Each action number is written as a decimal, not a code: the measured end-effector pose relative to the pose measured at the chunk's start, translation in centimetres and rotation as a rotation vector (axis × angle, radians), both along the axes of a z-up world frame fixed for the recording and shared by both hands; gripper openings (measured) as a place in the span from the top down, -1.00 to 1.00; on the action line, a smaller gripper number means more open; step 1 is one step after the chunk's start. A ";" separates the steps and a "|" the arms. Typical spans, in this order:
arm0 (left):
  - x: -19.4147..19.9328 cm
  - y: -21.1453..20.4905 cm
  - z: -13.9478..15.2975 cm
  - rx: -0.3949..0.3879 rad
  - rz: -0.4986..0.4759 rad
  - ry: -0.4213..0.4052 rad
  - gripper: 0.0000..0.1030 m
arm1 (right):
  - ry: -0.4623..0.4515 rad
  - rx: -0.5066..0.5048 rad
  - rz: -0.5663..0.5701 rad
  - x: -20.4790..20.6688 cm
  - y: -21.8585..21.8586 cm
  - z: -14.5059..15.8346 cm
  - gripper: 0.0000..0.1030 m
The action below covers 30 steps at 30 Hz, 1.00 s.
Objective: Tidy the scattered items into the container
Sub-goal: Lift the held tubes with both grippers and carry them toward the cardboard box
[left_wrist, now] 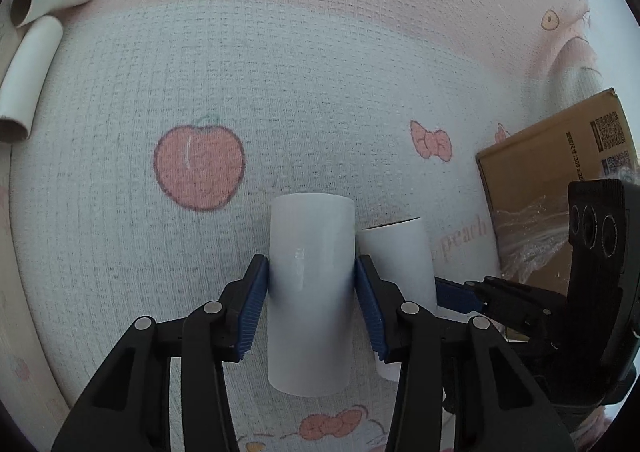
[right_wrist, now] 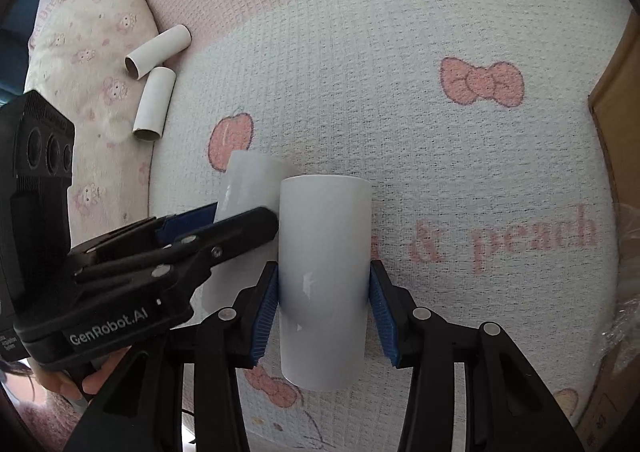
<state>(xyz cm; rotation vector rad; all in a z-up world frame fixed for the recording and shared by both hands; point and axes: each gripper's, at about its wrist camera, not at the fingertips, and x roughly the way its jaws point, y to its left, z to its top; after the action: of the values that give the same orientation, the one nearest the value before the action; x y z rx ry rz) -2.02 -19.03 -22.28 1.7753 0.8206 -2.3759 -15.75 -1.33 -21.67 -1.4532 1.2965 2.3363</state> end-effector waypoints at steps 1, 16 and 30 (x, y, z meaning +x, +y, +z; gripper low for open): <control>0.1 -0.1 0.0 0.004 0.003 -0.002 0.07 | -0.008 0.022 0.005 0.1 -0.1 0.1 0.19; -0.2 3.3 -0.3 -0.049 -0.074 -0.047 0.08 | -0.090 0.059 -0.116 3.1 2.9 -0.2 0.19; 0.0 5.7 9.5 -0.272 -0.095 0.216 0.08 | 0.022 0.136 -0.112 4.4 2.7 5.7 0.19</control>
<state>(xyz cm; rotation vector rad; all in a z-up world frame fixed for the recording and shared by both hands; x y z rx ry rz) -2.05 -13.36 -12.80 1.5054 0.4095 -2.6233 -11.31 1.36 -16.02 -1.2843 1.1664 2.3234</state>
